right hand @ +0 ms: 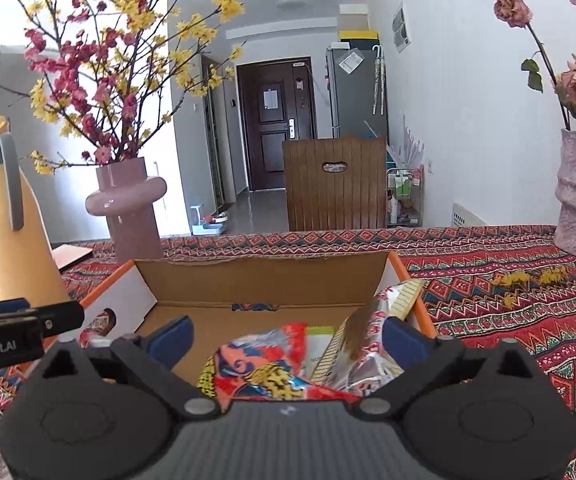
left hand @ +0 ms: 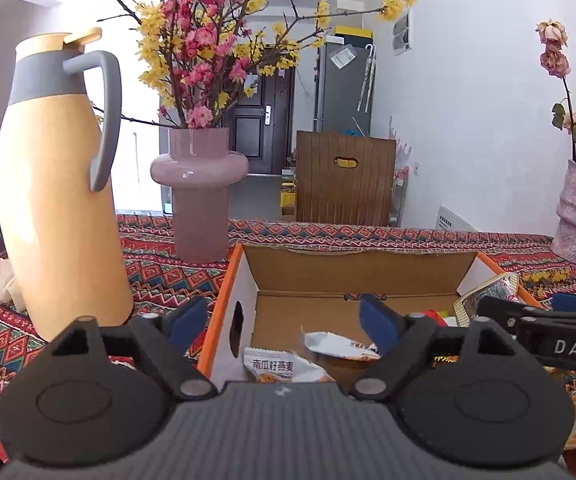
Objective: Organize snacks
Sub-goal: 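Move both tools back toward the remaining snack pile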
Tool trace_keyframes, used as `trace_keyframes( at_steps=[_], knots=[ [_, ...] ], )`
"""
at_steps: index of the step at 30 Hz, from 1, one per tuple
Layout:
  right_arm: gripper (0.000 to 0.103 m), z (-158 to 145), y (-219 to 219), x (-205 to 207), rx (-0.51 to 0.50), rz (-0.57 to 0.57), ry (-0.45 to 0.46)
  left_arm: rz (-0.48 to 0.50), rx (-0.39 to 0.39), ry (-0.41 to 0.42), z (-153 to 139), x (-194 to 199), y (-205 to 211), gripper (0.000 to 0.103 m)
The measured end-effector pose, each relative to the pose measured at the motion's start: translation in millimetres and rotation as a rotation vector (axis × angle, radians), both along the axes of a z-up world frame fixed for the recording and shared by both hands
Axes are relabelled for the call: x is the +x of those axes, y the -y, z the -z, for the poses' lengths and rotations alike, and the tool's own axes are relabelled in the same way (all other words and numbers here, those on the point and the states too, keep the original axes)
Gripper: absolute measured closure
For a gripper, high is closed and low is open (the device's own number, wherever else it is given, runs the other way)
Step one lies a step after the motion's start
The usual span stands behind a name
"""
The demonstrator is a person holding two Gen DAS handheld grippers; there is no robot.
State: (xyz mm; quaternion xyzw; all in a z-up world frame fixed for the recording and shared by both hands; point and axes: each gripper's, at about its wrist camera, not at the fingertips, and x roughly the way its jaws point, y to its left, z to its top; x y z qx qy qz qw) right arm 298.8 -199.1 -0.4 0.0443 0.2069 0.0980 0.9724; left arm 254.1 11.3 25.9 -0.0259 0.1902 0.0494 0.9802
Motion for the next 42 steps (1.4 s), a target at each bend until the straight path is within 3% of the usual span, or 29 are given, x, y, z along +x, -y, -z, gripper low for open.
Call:
trace_keyframes(
  at_steps=[2, 23, 31, 42],
  knots=[
    [0.000, -2, 6, -3, 0.020, 0.010, 0.005, -0.021, -0.001, 0.016, -1, -4, -1, 0.000],
    [0.000, -24, 9, -27, 0.020, -0.004, 0.074, -0.036, -0.013, 0.047, -14, -11, 0, 0.000],
    [0.000, -38, 10, -53, -0.007, -0.020, 0.097, -0.030, -0.010, 0.057, -29, -33, 2, 0.000],
    [0.000, -33, 21, -93, -0.025, -0.008, 0.074, -0.027, -0.017, 0.027, -26, -69, -6, 0.000]
  ],
)
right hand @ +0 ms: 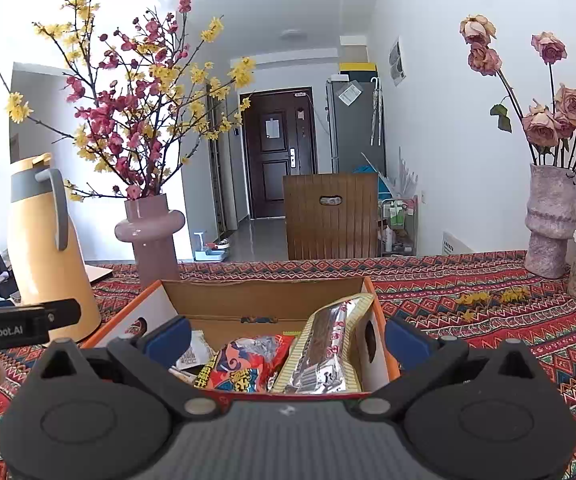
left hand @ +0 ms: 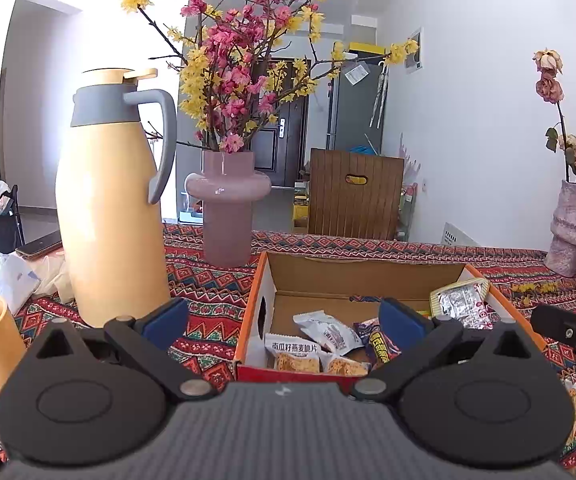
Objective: Organize snacks
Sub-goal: 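Move both tools back toward the remaining snack pile, then grasp the clear cookie packet with the right tool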
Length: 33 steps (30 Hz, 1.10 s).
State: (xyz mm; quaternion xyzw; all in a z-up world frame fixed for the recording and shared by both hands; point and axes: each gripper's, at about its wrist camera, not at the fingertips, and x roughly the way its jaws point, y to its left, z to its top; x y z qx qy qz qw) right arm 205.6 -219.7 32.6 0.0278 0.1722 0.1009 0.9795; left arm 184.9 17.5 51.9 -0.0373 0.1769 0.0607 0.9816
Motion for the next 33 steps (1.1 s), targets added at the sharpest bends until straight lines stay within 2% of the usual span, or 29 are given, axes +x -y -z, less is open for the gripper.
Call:
trace_keyframes(
  at_steps=[16, 26, 30, 33],
  knots=[
    [0.000, 39, 28, -33, -0.022, 0.055, -0.114, -0.001, -0.017, -0.087, 32, -30, -19, 0.000],
    [0.000, 69, 59, -40, -0.018, 0.127, -0.204, -0.019, -0.033, -0.147, 68, -26, -34, 0.000],
    [0.000, 79, 71, -36, -0.024, 0.165, -0.230, -0.013, -0.056, -0.147, 71, -26, -37, 0.000],
    [0.000, 81, 74, -32, -0.068, 0.173, -0.236, -0.016, -0.057, -0.151, 72, -25, -37, 0.000]
  ],
)
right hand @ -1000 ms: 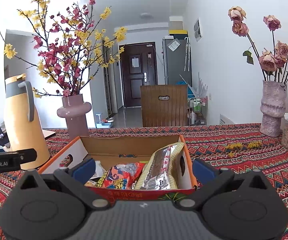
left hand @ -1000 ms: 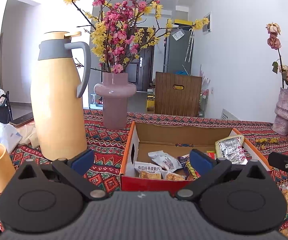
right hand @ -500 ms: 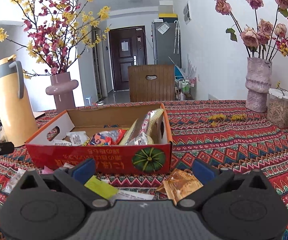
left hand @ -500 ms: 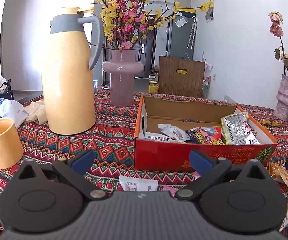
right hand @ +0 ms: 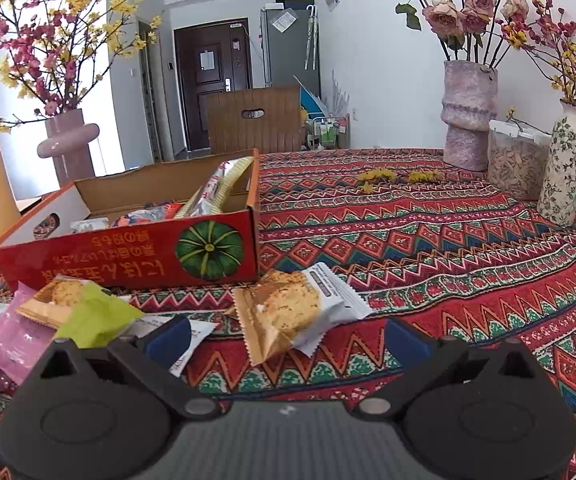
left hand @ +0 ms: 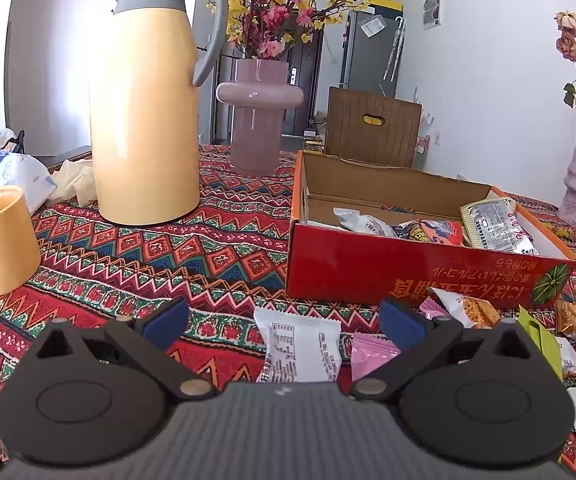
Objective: Organize snacks
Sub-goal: 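Grasp the clear cookie packet with the right tool, then grasp the white printed packet with the left tool and lift it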
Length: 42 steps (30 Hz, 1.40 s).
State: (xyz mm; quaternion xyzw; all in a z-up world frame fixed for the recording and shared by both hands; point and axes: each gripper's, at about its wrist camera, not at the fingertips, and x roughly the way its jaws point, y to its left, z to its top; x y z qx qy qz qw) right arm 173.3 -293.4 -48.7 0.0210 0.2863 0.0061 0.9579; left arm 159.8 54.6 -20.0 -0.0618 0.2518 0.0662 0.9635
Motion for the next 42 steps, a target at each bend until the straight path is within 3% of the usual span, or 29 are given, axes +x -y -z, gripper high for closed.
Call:
trace_keyframes(
  at_steps=[15, 18, 20, 22, 29, 42],
  knots=[
    [0.000, 7, -9, 43, -0.224, -0.134, -0.034, -0.009, -0.017, -0.024, 5, 3, -2, 0.000],
    [0.004, 9, -7, 49, -0.202, -0.146, -0.038, -0.010, -0.020, -0.026, 5, 4, -3, 0.000],
    [0.012, 9, -4, 52, -0.179, -0.153, -0.041, -0.010, -0.021, -0.028, 5, 4, -2, 0.000],
    [0.027, 10, -2, 53, -0.168, -0.151, -0.045, -0.008, -0.027, -0.034, 6, 4, -3, 0.000],
    [0.044, 11, 2, 46, -0.134, -0.155, -0.030, -0.010, -0.038, -0.041, 7, 6, -4, 0.000],
    [0.048, -5, 1, 17, -0.010, -0.102, 0.089, -0.015, -0.042, -0.040, 6, 5, -5, 0.000]
  ],
)
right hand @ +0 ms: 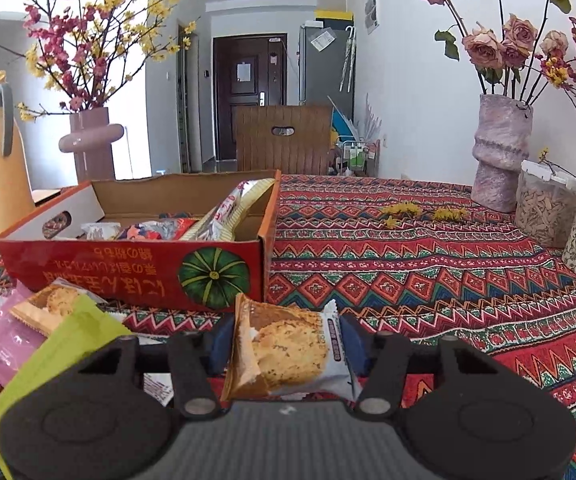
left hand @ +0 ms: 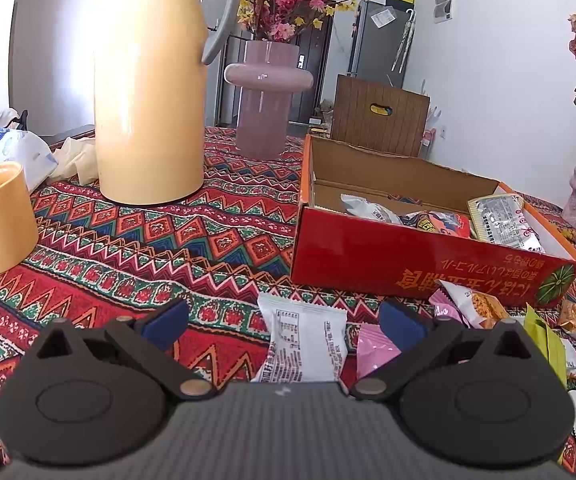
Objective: Organize snacks
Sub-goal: 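Grasp the white printed packet with the left tool and lift it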
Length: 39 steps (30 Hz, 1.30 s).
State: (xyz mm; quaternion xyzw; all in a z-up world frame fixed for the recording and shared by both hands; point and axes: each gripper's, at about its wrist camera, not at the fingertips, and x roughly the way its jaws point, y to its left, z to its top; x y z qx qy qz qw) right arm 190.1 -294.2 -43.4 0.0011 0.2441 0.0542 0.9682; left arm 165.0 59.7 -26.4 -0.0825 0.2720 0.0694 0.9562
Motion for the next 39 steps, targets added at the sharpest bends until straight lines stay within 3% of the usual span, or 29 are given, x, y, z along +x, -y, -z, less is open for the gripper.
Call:
trace_keyframes(
  at_steps=[6, 11, 17, 22, 24, 29, 37, 39],
  knots=[
    [0.048, -7, -16, -6, 0.048, -0.002, 0.054, -0.001, 0.004, -0.005, 1, 1, 0, 0.000],
    [0.048, -2, -19, -1, 0.064, 0.000, 0.045, -0.006, 0.015, -0.016, 1, 2, 0, 0.000],
    [0.048, 3, -12, -1, 0.100, 0.016, 0.040, -0.033, 0.048, -0.080, -1, 9, 0, 0.000],
    [0.047, 3, -10, -1, 0.117, 0.015, 0.040, -0.022, 0.138, -0.148, 5, 17, 9, 0.000],
    [0.047, 4, -9, -1, 0.120, 0.014, 0.042, -0.020, 0.137, -0.178, 7, 20, 9, 0.004],
    [0.047, 4, -8, -2, 0.130, 0.014, 0.041, 0.010, 0.169, -0.193, 8, 24, 18, 0.007],
    [0.047, 4, -7, -2, 0.139, 0.007, 0.044, 0.052, 0.169, -0.232, 14, 35, 26, 0.034],
    [0.047, 4, -8, -2, 0.138, 0.005, 0.043, 0.081, 0.143, -0.224, 12, 34, 27, 0.054]
  ],
)
